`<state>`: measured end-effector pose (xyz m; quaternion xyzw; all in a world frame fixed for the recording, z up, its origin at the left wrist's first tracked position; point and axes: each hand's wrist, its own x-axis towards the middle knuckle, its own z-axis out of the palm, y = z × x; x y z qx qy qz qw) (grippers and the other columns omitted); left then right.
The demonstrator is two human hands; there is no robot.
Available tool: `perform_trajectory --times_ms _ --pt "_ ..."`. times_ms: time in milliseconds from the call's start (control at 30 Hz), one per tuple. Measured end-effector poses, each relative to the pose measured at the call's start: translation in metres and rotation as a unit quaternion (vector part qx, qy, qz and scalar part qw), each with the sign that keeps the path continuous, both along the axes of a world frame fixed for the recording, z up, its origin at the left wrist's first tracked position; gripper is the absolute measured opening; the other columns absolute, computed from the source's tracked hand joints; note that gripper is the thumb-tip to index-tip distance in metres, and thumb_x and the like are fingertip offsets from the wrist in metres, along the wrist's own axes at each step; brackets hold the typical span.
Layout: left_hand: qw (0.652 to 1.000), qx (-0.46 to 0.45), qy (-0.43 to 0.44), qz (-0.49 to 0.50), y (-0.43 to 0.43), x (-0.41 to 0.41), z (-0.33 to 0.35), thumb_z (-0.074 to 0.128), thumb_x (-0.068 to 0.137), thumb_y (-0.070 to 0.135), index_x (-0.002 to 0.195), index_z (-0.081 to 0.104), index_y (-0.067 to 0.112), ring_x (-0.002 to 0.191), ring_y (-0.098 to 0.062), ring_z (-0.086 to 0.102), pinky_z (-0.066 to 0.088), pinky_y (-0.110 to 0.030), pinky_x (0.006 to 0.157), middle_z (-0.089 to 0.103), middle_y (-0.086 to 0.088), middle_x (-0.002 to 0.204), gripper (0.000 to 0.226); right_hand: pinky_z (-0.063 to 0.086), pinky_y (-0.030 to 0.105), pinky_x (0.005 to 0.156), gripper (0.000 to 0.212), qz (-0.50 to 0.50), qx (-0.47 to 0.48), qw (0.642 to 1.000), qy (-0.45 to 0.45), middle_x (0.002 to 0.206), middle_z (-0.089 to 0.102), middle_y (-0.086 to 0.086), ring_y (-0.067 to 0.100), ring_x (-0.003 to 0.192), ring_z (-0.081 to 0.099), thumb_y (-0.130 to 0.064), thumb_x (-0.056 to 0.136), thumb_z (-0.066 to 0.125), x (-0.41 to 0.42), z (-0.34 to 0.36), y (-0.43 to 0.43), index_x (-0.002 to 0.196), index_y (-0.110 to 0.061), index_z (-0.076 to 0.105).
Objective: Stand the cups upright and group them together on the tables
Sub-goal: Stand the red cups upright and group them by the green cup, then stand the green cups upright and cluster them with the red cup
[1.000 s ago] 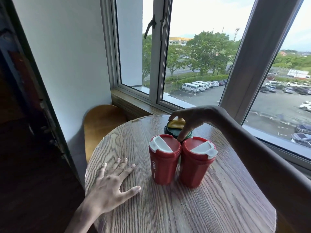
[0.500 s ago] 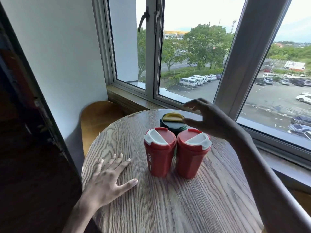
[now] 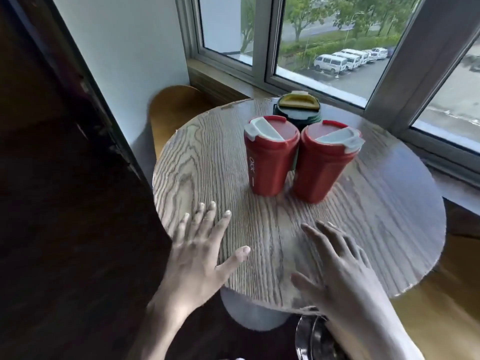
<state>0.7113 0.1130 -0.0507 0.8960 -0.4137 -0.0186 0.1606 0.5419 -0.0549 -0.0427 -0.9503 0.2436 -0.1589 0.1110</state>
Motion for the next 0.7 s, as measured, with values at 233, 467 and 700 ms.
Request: perform_trajectory --times_ms 233,467,700 --pt "0.998 -0.063 0.008 -0.022 0.038 -0.053 -0.017 0.029 0.094 0.060 0.147 0.030 0.021 0.147 -0.014 0.007 0.012 -0.047 0.118 0.018 -0.005 0.158 0.066 0.006 0.035 0.116 0.068 0.076 0.045 0.995 0.047 0.150 0.037 0.011 0.019 0.142 0.016 -0.062 0.082 0.038 -0.013 -0.007 0.035 0.134 -0.020 0.049" --pt "0.991 -0.078 0.038 0.106 0.144 -0.079 -0.051 0.050 0.087 0.051 0.129 0.055 0.024 0.128 -0.012 0.047 0.034 -0.031 0.106 0.054 0.002 0.136 0.050 0.029 0.036 0.103 0.053 0.212 0.038 0.976 0.017 0.131 0.054 0.002 0.021 0.127 0.043 -0.056 0.085 0.046 0.002 -0.001 0.119 0.124 -0.022 0.056" --pt "0.953 -0.087 0.034 0.287 0.278 -0.076 -0.076 0.049 0.083 0.052 0.122 0.061 0.021 0.112 -0.013 0.059 0.045 -0.034 0.093 0.064 0.005 0.121 0.052 0.040 0.036 0.095 0.055 0.315 0.004 0.945 0.088 0.121 0.059 -0.003 0.021 0.114 0.054 -0.059 0.082 0.043 0.060 -0.027 0.234 0.123 -0.024 0.056"
